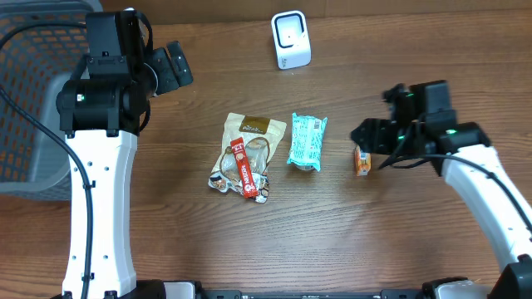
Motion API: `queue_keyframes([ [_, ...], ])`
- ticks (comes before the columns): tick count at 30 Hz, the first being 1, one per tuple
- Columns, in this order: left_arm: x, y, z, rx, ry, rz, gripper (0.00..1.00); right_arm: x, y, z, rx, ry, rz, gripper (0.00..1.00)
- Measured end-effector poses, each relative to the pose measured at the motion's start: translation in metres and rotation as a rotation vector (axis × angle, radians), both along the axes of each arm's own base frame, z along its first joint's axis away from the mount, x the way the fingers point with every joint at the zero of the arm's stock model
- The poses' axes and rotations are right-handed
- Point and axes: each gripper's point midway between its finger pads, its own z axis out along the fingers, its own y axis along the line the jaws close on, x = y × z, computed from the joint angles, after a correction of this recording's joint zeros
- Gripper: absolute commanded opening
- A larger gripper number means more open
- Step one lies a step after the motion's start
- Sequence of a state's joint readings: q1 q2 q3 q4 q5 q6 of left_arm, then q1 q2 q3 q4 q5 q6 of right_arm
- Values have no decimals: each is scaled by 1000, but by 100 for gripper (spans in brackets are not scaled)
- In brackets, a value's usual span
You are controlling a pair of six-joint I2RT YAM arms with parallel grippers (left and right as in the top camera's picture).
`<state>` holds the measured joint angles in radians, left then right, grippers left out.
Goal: Scan the item barcode
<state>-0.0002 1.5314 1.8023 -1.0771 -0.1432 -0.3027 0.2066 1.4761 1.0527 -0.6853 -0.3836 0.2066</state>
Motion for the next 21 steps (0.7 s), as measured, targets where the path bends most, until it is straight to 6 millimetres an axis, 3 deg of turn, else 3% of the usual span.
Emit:
queue_keyframes([
  [3,0,0,0,0,0,1,100,-4,27,3,6,-19,41,62],
  [8,0,0,0,0,0,0,100,-9,55,2,-16,-40,55,62],
  [15,0,0,0,0,0,0,100,-3,69,-12,-44,-44,39,61],
  [21,0,0,0,0,0,0,100,4,74,-36,-43,2,24,57],
])
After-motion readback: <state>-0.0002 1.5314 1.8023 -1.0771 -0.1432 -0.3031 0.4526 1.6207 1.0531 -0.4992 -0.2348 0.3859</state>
